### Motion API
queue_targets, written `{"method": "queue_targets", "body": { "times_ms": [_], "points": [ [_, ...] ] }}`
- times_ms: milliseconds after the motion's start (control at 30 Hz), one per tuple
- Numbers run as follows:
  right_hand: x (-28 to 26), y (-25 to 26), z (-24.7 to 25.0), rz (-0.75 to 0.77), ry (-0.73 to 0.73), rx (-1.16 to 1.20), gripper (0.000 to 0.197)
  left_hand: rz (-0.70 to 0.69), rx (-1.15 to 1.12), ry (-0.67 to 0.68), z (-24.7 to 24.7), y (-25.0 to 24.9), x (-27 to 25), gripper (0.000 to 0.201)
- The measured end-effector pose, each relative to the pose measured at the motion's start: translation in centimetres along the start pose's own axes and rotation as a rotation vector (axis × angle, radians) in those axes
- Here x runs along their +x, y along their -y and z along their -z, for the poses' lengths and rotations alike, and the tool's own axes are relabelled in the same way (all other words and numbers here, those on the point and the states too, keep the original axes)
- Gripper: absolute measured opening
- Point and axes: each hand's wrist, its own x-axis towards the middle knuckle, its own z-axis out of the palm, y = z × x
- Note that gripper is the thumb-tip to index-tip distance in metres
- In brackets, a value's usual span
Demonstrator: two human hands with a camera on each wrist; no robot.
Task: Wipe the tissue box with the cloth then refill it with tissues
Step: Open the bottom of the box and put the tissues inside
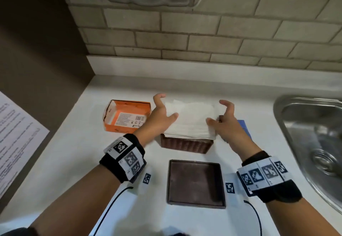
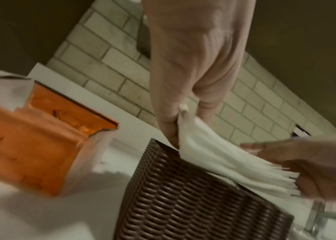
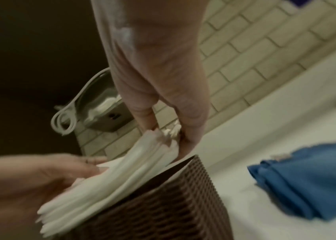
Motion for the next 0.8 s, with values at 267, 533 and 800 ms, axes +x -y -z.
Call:
{"method": "queue_targets", "body": {
  "times_ms": [267,533,800],
  "points": [
    [0.9,-0.4,-1.4,0.245,0.028,-0.669,0.040,-0.142,0.293,-0.014,-0.9,1.2,0.0,0.042],
    [1.7,-1.0,-1.5,0.273,0.033,-0.794,0.039,-0.277,0.393,-0.033,-1.0,2.3,0.4,0.032],
    [1.5,0.5,-0.1,0.401,0.210,-0.998,0.057,-0.319,0.720,0.268,-0.3,1.2,0.4,0.056]
  ]
}}
